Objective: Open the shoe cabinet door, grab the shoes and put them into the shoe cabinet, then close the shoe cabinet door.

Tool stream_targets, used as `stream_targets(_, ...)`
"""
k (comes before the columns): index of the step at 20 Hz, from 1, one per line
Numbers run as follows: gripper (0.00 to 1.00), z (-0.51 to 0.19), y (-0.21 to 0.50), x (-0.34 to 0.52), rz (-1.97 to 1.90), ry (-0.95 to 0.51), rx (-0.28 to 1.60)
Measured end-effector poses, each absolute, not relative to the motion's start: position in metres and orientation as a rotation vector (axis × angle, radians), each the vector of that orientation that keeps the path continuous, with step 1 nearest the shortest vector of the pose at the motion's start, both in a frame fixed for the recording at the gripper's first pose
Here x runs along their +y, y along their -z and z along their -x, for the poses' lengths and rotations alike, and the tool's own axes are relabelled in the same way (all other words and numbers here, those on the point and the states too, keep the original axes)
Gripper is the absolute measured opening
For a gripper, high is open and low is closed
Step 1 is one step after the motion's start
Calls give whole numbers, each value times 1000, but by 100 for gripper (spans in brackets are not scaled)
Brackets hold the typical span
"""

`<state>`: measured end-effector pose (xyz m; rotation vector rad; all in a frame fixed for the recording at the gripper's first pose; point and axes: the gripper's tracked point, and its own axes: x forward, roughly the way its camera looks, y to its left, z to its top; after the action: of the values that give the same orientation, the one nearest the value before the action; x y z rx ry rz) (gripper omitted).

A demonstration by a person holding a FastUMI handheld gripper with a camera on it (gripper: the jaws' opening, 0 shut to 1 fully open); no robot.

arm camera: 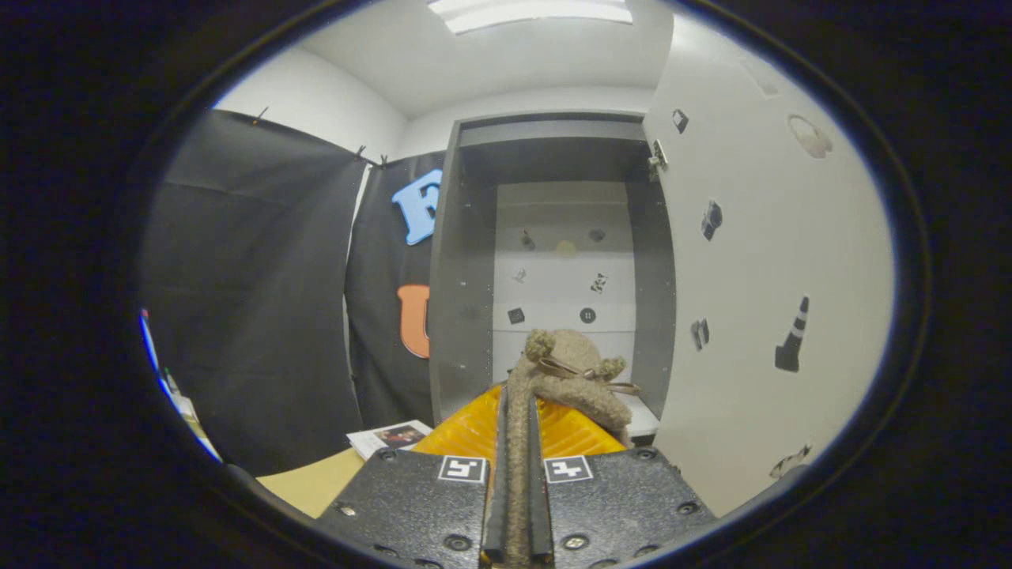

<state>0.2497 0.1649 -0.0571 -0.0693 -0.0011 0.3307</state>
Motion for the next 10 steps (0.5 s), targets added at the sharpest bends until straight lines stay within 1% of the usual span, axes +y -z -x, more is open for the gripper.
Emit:
stream_targets(4,14,-313,46,152,143,-265,-4)
stream_targets(10,14,-378,46,155,172,-246,53)
